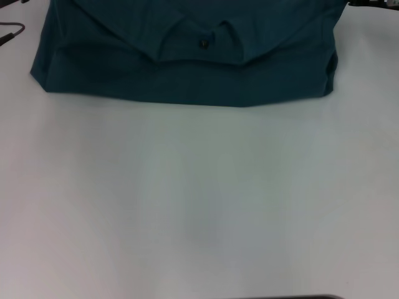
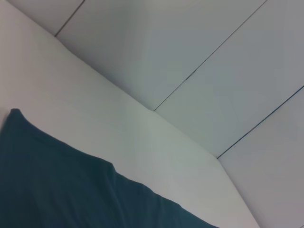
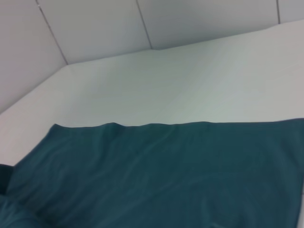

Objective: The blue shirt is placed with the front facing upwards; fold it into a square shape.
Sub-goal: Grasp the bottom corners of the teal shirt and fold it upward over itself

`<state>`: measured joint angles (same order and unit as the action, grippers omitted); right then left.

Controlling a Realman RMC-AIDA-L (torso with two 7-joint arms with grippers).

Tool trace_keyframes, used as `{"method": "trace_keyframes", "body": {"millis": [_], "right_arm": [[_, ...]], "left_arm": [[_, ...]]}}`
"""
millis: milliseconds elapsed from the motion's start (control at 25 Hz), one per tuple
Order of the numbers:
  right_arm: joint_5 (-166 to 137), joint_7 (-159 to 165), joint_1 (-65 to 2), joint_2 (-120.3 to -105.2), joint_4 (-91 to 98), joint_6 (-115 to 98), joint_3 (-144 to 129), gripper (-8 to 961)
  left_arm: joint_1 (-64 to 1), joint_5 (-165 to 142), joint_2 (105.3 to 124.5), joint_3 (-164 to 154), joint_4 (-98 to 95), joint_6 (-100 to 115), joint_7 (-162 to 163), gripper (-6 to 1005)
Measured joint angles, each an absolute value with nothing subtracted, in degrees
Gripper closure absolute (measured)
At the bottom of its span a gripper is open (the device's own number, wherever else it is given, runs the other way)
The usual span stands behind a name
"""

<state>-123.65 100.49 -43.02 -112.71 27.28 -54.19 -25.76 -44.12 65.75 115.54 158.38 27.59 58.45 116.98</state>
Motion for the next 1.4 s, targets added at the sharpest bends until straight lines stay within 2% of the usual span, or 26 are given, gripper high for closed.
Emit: {"method": "trace_keyframes", "body": {"millis": [840,1120,1400], "right_arm": [[-124.01,98.98,-42.80,-113.63,23.06,-49.51,-27.42,821],[-123.96,99.01,-41.99,-114.27,25.36,-51.74,-28.13,808],[-123.35,100.15,-41.21,-115.02,30.94,-56.49,-27.63,531]], "left_arm": [[-43.42,65.74,117.04,157.03,27.72,59.02,116.46,899],[-41.79,66.60,118.99,157.37,32.74,59.88,116.15,869],[-38.84,70.20,119.24,157.07,36.13,60.72,116.52,561]]}}
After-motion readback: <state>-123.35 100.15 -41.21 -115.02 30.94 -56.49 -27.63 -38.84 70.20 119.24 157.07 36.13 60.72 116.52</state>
